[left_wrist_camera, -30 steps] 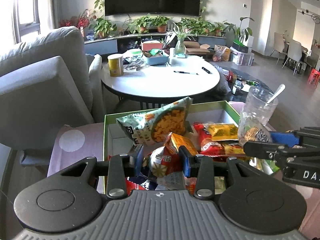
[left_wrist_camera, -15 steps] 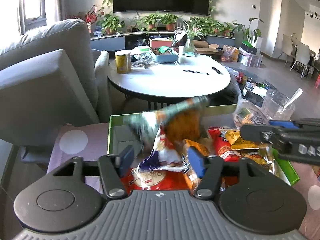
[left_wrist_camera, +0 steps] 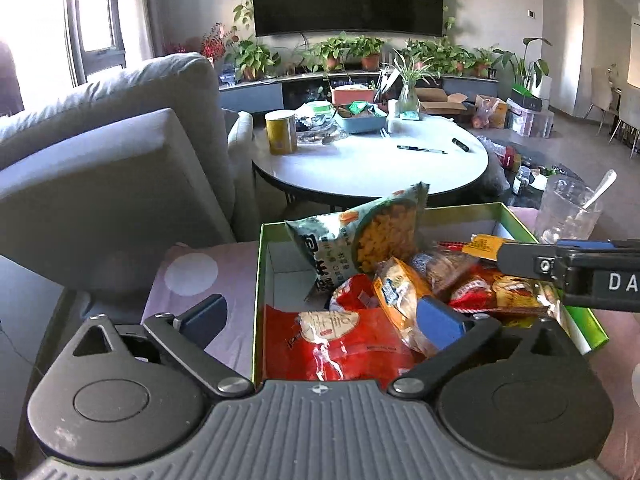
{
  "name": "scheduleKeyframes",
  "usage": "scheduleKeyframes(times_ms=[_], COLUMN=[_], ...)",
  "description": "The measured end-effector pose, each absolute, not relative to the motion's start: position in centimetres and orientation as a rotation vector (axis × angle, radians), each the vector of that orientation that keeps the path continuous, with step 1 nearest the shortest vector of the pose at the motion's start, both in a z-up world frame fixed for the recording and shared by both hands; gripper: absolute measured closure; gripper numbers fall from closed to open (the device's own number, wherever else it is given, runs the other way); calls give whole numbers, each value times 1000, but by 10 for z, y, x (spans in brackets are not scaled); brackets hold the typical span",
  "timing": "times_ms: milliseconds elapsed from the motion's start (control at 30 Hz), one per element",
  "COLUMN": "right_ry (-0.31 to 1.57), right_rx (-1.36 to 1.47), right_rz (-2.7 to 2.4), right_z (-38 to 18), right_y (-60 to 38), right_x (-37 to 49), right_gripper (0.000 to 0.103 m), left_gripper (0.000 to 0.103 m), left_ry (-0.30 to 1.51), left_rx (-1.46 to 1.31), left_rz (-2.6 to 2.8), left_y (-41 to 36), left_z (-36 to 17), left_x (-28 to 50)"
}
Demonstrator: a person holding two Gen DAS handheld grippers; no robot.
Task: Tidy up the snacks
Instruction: 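Drop both packets into the green box and open both grippers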
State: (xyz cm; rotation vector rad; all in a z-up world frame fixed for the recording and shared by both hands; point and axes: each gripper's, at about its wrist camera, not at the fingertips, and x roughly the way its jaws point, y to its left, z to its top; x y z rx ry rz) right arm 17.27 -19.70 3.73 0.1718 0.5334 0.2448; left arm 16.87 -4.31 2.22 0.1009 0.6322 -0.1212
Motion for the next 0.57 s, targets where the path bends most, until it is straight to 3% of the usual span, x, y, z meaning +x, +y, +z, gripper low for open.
scheduleKeyframes(times_ms=[567], right_ry=[512], right_rx=[221], right_rz=[215], right_z=[42], right_y=[-215], right_x=[117], right_gripper=[18], left_gripper=[1], left_ry=[605], left_rx=[64], left_rz=[-137], left_y=[-48], left_z=[37], left_x=[113])
